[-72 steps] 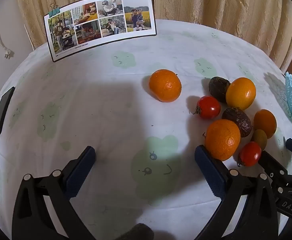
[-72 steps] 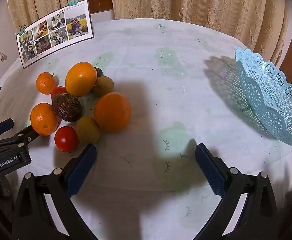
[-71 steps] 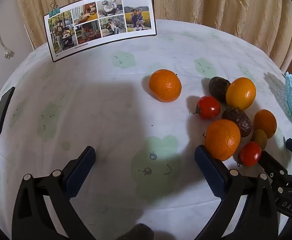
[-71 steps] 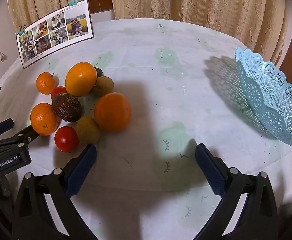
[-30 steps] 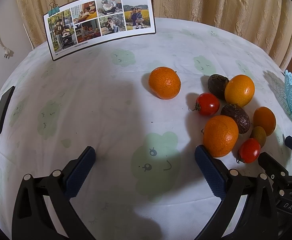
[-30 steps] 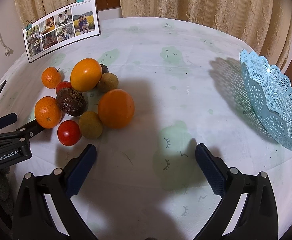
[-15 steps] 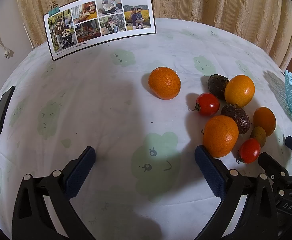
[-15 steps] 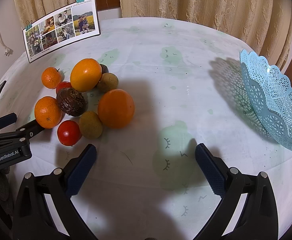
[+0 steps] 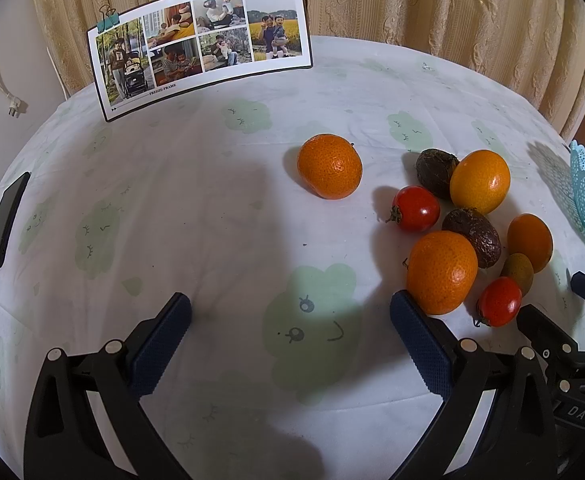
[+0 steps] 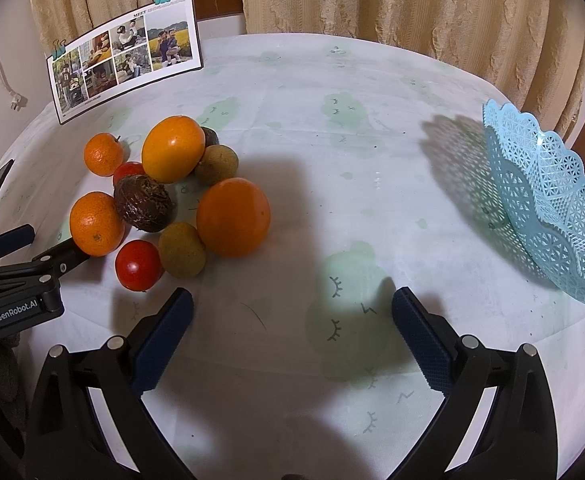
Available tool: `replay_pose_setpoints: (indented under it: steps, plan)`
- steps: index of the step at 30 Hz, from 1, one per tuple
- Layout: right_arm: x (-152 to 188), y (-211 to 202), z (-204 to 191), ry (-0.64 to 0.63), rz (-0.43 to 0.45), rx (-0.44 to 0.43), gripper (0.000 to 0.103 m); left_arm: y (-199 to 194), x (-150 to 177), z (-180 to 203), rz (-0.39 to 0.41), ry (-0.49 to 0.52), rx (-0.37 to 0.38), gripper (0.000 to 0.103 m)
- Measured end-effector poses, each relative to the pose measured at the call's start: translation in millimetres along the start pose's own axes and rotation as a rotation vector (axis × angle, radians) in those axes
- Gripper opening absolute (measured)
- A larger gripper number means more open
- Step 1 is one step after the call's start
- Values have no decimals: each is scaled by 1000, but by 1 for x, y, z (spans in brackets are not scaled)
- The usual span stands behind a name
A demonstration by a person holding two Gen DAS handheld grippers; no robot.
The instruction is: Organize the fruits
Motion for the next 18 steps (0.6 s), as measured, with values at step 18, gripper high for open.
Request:
replay_pose_setpoints:
  steps: [18]
  plan:
    - [-2, 1, 0, 2, -3, -11, 101, -6, -2, -5, -7, -4, 78, 98]
Point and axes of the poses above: each gripper's, at about its wrist camera, not at the fingertips, and y roughly the way its jaws point, z to its right, x to its underside, the point moved 7 cm from there along y, roughly the way its jaws point, and after that the axes turned 1 degree about x, right-handed, at the moved point
